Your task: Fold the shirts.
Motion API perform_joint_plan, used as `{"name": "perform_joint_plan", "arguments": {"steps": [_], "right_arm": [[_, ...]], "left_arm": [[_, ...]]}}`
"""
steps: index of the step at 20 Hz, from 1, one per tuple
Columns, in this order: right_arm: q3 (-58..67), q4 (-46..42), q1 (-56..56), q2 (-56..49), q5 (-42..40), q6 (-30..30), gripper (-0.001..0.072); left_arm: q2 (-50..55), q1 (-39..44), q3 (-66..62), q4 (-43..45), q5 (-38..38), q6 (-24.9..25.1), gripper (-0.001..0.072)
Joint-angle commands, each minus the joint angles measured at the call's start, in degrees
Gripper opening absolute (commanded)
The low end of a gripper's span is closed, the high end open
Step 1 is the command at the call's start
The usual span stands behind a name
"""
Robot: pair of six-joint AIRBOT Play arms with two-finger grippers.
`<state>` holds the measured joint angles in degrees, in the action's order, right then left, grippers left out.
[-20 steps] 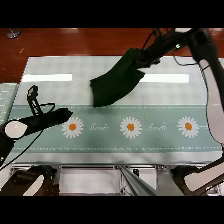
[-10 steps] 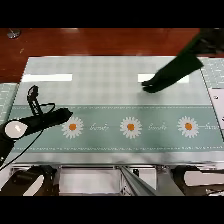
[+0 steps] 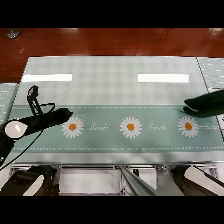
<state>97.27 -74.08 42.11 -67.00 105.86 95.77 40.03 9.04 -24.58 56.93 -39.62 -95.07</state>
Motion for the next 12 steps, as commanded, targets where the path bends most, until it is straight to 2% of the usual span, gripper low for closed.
{"name": "perform_joint_plan", "arguments": {"steps": [1, 4, 5, 6, 7, 10, 12], "right_arm": [[-13.5, -11.2, 8.6, 9.0, 0.5, -1.7, 0.0025], [-28.1, -17.7, 11.3, 16.9, -1.8, 0.2, 0.0027], [-32.2, -20.2, 11.3, 18.9, -3.4, 2.0, 0.0127], [-35.8, -23.3, 11.3, 20.3, -4.3, 3.7, 0.0466], [-37.7, -24.4, 11.3, 20.7, -4.9, 3.1, 0.0630], [-35.7, -20.0, 11.3, 19.2, -9.0, 3.0, 0.0626], [-30.2, -11.4, 11.2, 15.8, -12.2, 3.0, 0.0599]], "left_arm": [[0.0, 0.0, 0.0, 0.0, 0.2, 0.0, 0.0018], [0.0, 0.0, 0.0, 0.0, 0.7, 0.0, 0.0018], [0.0, 0.0, 0.0, 0.0, 0.8, 0.0, 0.0018], [0.0, 0.0, 0.0, 0.0, 0.8, 0.0, 0.0018], [0.0, 0.0, 0.0, 0.0, 0.6, 0.0, 0.0019], [0.0, -0.1, -0.1, 0.0, 1.2, 0.5, 0.0019], [0.5, -0.8, -2.3, 0.0, 1.7, 4.1, 0.0018]]}}
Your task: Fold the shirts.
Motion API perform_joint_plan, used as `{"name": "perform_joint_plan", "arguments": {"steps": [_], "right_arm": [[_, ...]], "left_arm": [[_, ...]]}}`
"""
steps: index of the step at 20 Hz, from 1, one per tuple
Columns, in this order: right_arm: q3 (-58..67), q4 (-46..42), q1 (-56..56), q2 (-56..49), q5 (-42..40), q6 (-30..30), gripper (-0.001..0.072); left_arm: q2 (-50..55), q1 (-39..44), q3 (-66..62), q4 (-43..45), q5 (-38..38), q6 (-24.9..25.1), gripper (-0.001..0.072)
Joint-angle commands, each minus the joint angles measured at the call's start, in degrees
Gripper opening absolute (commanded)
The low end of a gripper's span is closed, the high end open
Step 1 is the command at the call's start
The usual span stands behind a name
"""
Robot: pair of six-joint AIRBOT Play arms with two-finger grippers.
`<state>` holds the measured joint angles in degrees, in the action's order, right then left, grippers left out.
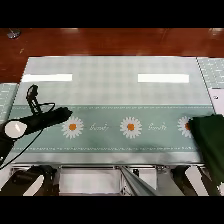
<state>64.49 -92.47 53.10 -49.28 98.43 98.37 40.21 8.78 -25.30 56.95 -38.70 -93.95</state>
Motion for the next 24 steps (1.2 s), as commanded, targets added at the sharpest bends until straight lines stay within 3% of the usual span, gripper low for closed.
{"name": "perform_joint_plan", "arguments": {"steps": [1, 3, 4, 5, 7, 8, 12, 15, 19, 24], "right_arm": [[6.1, 14.2, 0.2, -4.6, -5.3, -0.2, 0.0480], [12.9, 32.6, -2.6, -10.3, -7.3, -3.9, 0.0201], [15.5, 37.6, -6.4, -12.4, -9.4, -5.4, 0.0143], [17.8, 39.9, -12.2, -14.2, -12.3, -6.7, 0.0136], [20.8, 37.2, -26.0, -17.2, -18.6, -9.7, 0.0134], [20.9, 35.2, -32.9, -18.5, -21.2, -11.1, 0.0027], [20.8, 17.0, -57.0, -26.7, -25.4, -10.7, 0.0024], [20.8, 6.7, -65.2, -34.5, -25.5, -6.6, 0.0024], [18.7, 4.3, -66.0, -39.5, -25.5, 1.5, 0.0025], [16.7, 4.0, -66.0, -39.4, -26.9, 2.1, 0.0025]], "left_arm": [[1.2, -1.2, -4.1, 0.0, 0.4, 3.5, 0.0018], [4.3, -2.3, -11.9, 0.0, 0.2, 5.2, 0.0017], [6.6, -2.3, -16.8, 0.0, -0.5, 6.5, 0.0017], [9.5, -2.3, -22.4, 0.0, -2.4, 7.2, 0.0017], [16.1, -1.4, -34.9, 0.0, -8.1, 9.4, 0.0017], [19.4, -0.6, -40.4, 0.7, -10.7, 9.5, 0.0017], [26.8, 3.0, -45.7, 7.7, -13.2, 6.0, 0.0016], [30.5, 3.6, -40.8, 14.1, -14.3, 1.3, 0.0016], [32.9, 1.9, -40.3, 18.0, -18.4, 1.3, 0.0017], [33.0, 1.7, -40.4, 18.1, -20.9, 1.7, 0.0019]]}}
